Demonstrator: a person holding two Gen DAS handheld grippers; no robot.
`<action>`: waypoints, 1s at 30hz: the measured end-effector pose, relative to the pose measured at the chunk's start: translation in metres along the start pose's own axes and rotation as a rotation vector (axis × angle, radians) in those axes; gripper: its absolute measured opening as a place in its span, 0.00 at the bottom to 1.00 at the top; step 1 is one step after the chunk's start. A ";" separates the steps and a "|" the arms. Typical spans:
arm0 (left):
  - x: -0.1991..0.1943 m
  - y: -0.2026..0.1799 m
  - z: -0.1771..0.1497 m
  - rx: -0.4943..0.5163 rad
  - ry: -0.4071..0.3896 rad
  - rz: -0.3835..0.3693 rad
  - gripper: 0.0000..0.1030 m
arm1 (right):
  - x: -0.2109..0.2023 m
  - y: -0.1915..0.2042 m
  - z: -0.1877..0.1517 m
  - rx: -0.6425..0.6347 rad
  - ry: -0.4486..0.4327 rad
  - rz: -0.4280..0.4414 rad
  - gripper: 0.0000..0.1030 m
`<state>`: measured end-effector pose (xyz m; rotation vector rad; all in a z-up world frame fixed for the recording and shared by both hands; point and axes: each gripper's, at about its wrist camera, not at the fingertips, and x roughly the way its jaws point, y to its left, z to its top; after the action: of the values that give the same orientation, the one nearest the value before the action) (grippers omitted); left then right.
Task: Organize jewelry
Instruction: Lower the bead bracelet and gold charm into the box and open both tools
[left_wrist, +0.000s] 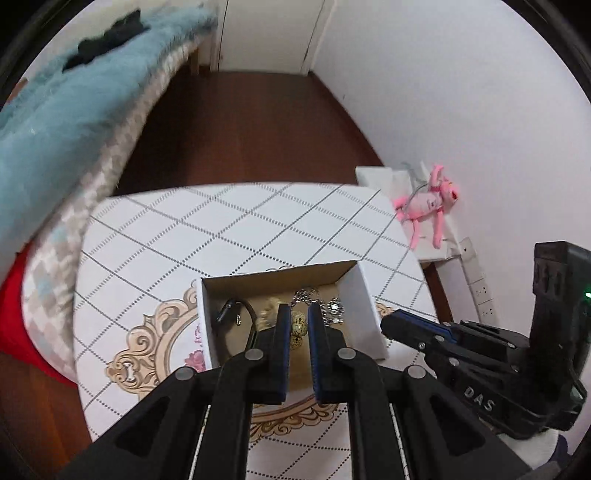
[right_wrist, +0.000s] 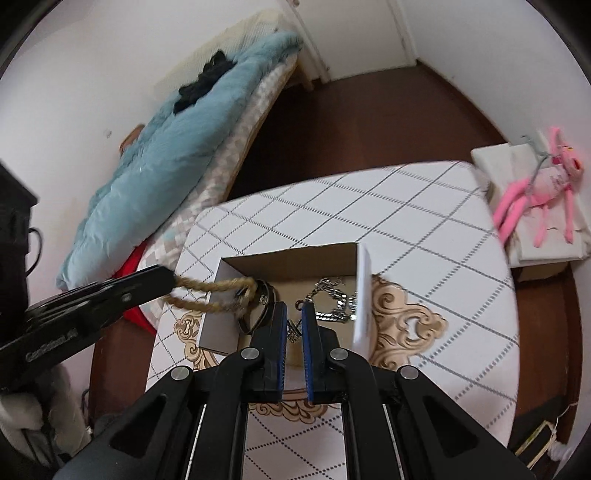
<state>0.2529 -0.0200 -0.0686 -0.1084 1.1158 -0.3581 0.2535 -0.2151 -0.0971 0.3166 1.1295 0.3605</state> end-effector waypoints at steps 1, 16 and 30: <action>0.008 0.002 0.001 -0.003 0.025 -0.012 0.07 | 0.007 0.000 0.004 -0.003 0.027 0.002 0.08; 0.012 0.036 -0.008 -0.108 0.031 0.252 0.71 | 0.032 -0.001 0.016 -0.044 0.105 -0.163 0.50; 0.026 0.035 -0.061 -0.097 -0.028 0.407 1.00 | 0.033 -0.004 -0.018 -0.110 0.080 -0.441 1.00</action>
<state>0.2164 0.0102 -0.1268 0.0290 1.0980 0.0610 0.2500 -0.2027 -0.1329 -0.0479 1.2170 0.0439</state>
